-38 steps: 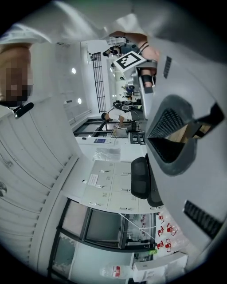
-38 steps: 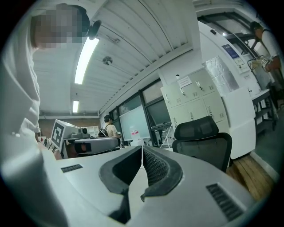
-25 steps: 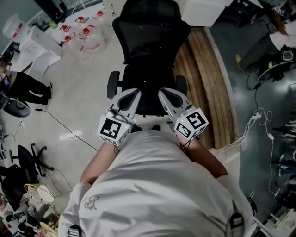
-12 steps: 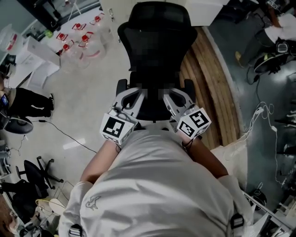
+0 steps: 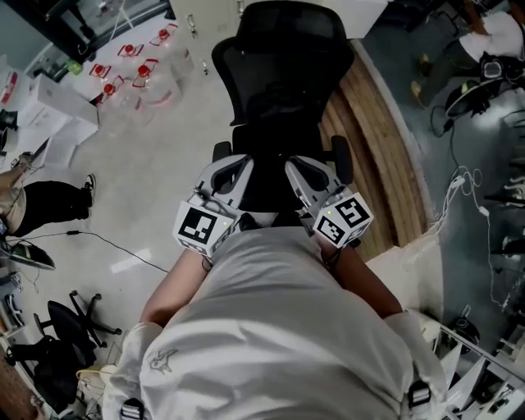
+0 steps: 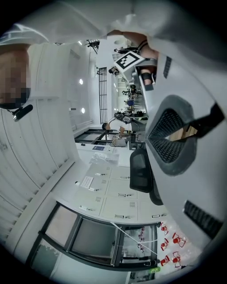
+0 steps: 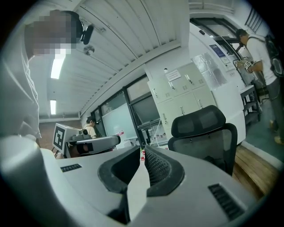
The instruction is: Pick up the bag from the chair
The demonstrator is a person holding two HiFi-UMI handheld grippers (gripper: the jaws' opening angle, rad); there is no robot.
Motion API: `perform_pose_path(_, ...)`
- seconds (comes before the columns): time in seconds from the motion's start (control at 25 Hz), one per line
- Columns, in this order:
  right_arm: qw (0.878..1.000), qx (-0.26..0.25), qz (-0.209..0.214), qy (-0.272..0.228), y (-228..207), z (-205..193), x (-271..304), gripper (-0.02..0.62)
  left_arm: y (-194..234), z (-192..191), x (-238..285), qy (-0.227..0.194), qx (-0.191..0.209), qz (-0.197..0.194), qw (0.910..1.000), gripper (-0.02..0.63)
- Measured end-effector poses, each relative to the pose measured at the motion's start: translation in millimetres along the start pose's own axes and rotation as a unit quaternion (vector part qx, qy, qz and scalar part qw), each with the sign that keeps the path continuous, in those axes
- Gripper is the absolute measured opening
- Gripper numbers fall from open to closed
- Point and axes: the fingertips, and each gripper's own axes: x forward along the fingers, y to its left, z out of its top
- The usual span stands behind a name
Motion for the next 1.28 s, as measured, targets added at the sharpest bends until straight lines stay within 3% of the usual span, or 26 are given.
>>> perform_pose_path(0.84, 0.997, 0.058, -0.005, 0.052, -92, -16, 32, 0.038, 34, -16, 72, 0.024, -0.023, 0.012, 0.9994, 0.008)
perform_pose_path(1.0, 0.995, 0.076, -0.011, 0.069, -117, -27, 40, 0.090, 37, -19, 89, 0.027, -0.026, 0.009, 0.9992, 0.008)
perform_pose_path(1.28, 0.990, 0.112, -0.008, 0.082, -150, -39, 51, 0.115, 45, -34, 119, 0.048, -0.040, 0.010, 0.9980, 0.008)
